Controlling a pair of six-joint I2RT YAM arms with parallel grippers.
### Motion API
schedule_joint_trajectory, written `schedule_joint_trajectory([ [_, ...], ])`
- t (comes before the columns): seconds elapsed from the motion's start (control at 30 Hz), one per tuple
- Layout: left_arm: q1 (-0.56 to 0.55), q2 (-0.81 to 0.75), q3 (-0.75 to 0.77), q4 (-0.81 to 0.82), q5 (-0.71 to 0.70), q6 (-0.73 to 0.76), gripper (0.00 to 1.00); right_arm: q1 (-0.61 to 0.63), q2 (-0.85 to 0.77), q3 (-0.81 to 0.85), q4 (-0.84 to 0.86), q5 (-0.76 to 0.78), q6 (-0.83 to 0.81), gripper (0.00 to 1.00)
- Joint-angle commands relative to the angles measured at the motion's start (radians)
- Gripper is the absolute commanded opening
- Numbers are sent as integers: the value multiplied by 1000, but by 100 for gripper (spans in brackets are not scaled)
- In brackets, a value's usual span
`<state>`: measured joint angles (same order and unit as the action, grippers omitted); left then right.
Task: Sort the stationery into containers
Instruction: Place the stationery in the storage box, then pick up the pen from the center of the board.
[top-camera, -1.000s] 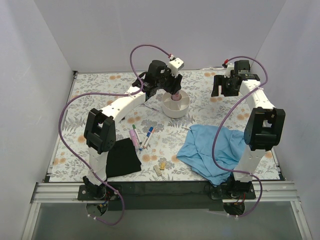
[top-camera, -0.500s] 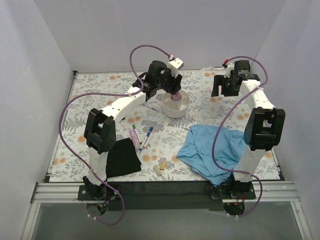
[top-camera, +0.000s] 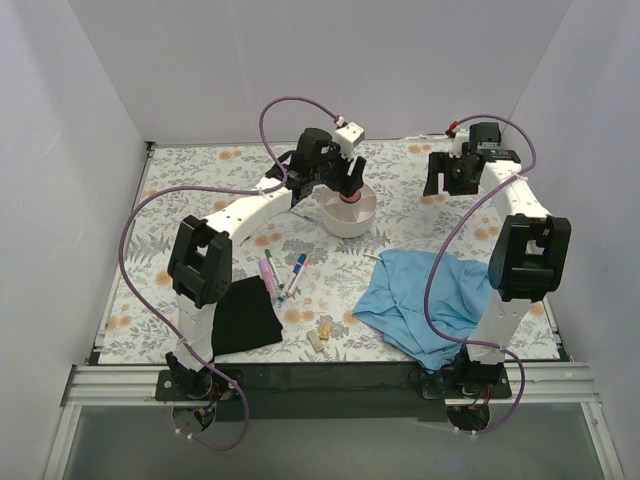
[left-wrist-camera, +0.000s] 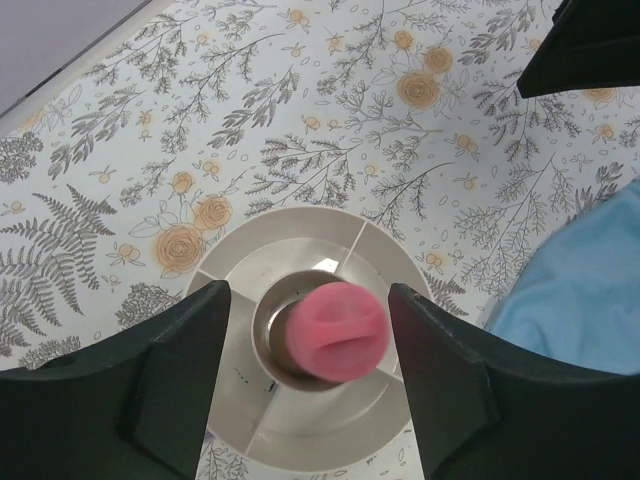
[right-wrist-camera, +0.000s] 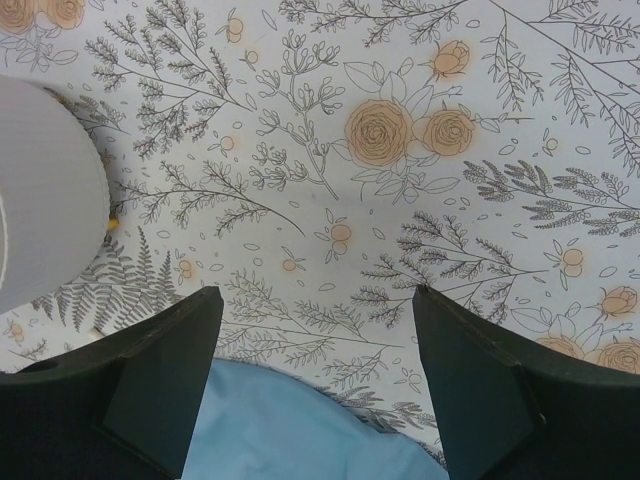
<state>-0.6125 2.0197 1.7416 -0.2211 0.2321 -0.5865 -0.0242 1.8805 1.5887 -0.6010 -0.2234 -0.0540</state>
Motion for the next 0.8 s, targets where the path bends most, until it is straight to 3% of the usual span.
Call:
schedule_joint_trajectory([
  [0.0,-6,-55,39,46,18,-16,65,-8,5,10,18,-13,-1,86],
  [0.23,-6,-68,148,55,52,-59,67,-14,11,22,18,-11,0,86],
  [0.4,54,-127,162,57,-169,-64,68,-17,12,17,18,-33,2,86],
  [0.63,192,-199,36,-115,-278,-96,57,-17,32,57,15,-118,-15,85],
  [0.77,237,-269,-71,-162,-310,-93,56,-3,26,86,6,-174,-46,85],
])
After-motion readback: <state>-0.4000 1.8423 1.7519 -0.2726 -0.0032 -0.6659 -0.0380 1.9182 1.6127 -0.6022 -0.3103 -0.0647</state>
